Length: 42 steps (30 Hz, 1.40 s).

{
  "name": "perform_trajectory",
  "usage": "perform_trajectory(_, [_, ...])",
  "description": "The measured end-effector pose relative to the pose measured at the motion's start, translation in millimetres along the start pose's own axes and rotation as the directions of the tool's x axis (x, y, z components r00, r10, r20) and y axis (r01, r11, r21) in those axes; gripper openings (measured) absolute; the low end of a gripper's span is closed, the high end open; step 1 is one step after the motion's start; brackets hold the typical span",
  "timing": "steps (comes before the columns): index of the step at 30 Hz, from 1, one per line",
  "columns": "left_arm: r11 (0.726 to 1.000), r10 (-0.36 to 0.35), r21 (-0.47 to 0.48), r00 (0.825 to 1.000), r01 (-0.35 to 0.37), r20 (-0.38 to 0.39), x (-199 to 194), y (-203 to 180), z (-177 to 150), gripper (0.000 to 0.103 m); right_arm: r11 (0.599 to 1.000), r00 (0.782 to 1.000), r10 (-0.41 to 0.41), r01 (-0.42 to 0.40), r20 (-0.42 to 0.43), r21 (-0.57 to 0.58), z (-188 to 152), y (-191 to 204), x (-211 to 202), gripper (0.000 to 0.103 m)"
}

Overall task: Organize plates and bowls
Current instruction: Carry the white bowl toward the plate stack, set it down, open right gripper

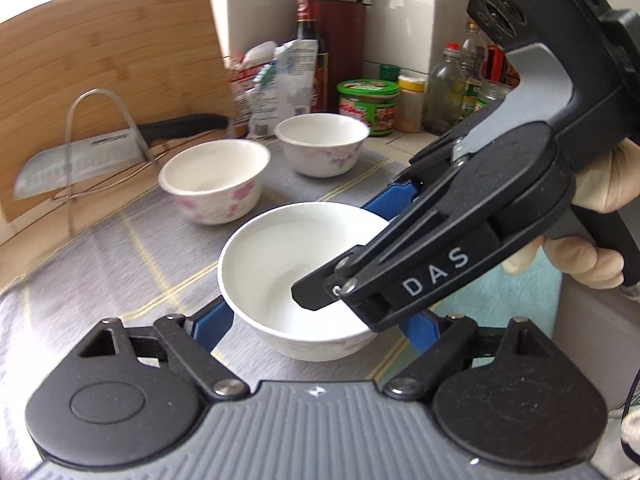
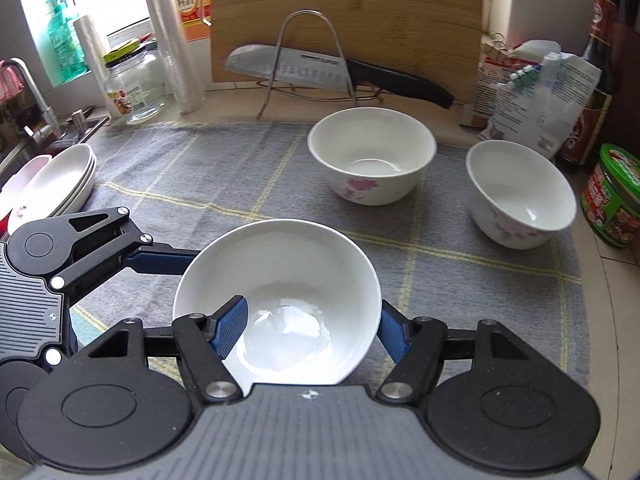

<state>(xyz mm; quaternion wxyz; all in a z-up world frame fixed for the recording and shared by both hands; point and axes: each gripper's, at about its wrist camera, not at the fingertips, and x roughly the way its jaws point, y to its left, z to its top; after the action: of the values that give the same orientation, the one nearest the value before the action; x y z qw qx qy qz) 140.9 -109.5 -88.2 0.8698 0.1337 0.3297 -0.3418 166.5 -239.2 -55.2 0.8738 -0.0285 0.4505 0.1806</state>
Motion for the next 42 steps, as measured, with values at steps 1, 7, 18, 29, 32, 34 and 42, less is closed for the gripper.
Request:
perform_trajectory(1, [1.0,0.012,-0.009,1.0,-0.012,-0.004,-4.5,4.6,-3.5,0.089,1.0,1.0,0.015,-0.015,-0.002,-0.01,1.7,6.9,2.7,0.074])
perform_trajectory(7, [0.996,0.075,-0.056,0.997,-0.076,-0.018,-28.7,27.0,-22.7,0.089,0.994,0.997,0.076,-0.077,-0.014,-0.079,12.2,48.2,19.7,0.074])
perform_trajectory(18, [0.983,0.154,-0.1,0.988,-0.156,-0.031,-51.2,60.1,-41.9,0.089,0.98,0.991,0.129,-0.131,-0.02,-0.149,34.5,93.5,43.1,0.074])
perform_trajectory(29, [0.982,0.145,-0.118,0.988,-0.15,-0.048,-49.6,72.4,-49.5,0.089,0.979,0.989,0.138,-0.143,-0.044,-0.148,37.8,103.9,58.1,0.074])
perform_trajectory(32, [0.982,0.145,-0.116,0.988,-0.149,-0.045,-49.5,73.1,-51.4,0.091,0.977,0.988,0.149,-0.154,-0.042,-0.146,36.8,104.4,57.9,0.076])
perform_trajectory(34, [0.982,0.148,-0.109,0.988,-0.152,-0.047,-49.1,73.5,-51.7,0.095,0.976,0.987,0.156,-0.161,-0.041,-0.146,36.4,105.1,57.6,0.079])
perform_trajectory(42, [0.982,0.126,-0.133,0.989,-0.135,-0.072,-62.0,77.1,-55.7,0.098,0.979,0.989,0.149,-0.149,-0.012,-0.141,35.9,102.5,49.3,0.101])
